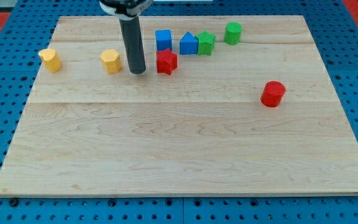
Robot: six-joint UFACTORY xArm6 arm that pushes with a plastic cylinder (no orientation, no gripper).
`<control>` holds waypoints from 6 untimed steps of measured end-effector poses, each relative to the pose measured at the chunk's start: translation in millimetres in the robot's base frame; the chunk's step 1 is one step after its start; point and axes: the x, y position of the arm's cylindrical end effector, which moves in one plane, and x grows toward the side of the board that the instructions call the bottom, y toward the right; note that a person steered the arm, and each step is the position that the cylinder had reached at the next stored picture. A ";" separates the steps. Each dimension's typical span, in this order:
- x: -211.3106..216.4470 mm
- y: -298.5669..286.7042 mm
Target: Move the red star diagonally towards the red circle
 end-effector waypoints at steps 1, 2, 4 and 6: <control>-11.1 3.6; -11.1 28.3; 17.4 64.8; -20.6 55.3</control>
